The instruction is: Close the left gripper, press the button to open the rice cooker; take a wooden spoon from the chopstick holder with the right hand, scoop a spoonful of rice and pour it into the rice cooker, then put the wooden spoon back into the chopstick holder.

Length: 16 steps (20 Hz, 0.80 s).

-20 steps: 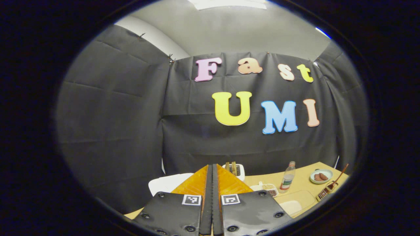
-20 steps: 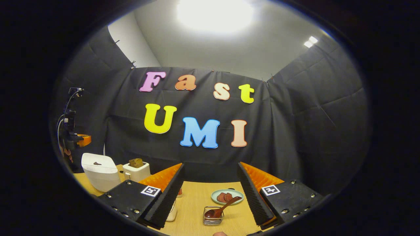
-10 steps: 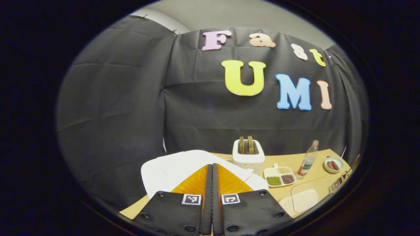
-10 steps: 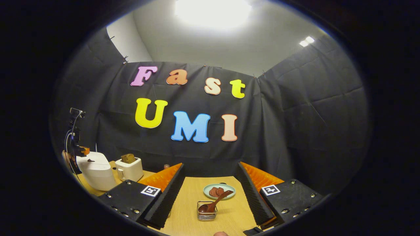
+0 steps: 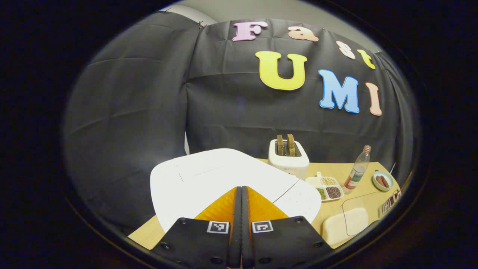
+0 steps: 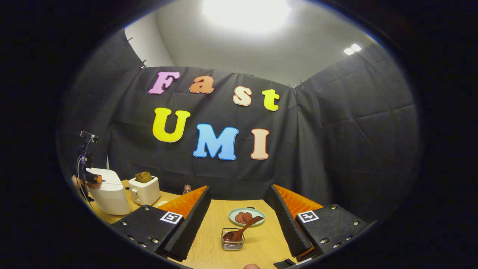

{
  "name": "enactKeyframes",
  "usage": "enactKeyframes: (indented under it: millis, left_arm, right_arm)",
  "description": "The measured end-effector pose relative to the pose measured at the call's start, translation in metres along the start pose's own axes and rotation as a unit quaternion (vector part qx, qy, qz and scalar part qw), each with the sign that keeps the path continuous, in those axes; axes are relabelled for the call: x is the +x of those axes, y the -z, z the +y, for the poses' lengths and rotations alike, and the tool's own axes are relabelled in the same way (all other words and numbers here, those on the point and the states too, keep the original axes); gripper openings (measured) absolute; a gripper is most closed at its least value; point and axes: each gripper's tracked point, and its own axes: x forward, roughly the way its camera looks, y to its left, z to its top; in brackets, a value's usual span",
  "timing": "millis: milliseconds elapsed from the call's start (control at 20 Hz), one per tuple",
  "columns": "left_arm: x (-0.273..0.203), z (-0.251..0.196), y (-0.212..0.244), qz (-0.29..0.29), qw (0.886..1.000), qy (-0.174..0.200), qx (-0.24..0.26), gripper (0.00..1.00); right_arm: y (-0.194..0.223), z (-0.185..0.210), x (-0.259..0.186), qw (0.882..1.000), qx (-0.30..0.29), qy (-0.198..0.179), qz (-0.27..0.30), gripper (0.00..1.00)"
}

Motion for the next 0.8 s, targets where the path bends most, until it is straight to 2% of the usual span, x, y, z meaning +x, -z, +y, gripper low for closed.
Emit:
enactKeyframes:
  millis: [50, 150, 350, 650, 750, 800]
  left_arm:
    - [0.0, 0.001, -0.001, -0.001, 1.0, 0.001, 0.002, 0.12]
    - [0.001, 0.001, -0.003, -0.003, 1.0, 0.002, -0.01, 0.09]
    - [-0.005, 0.001, -0.01, -0.006, 1.0, -0.006, 0.005, 0.08]
    - [-0.049, 0.008, -0.086, -0.109, 0.993, -0.042, 0.013, 0.08]
    - [-0.061, 0.004, -0.097, -0.124, 0.991, -0.042, 0.012, 0.11]
    - [-0.064, 0.004, -0.101, -0.129, 0.991, -0.045, 0.013, 0.08]
  right_arm:
    - [0.0, 0.001, 0.0, 1.0, 0.0, -0.002, -0.002, 0.96]
    - [0.001, 0.003, 0.001, 1.0, 0.002, -0.002, -0.004, 0.96]
    - [0.004, 0.001, 0.005, 1.0, 0.011, -0.011, -0.002, 0.96]
    - [-0.001, -0.011, 0.012, 1.0, 0.015, -0.019, -0.014, 0.96]
    - [0.0, -0.013, 0.016, 0.999, 0.017, -0.027, -0.017, 0.96]
    - [0.001, -0.013, 0.018, 0.999, 0.02, -0.03, -0.018, 0.96]
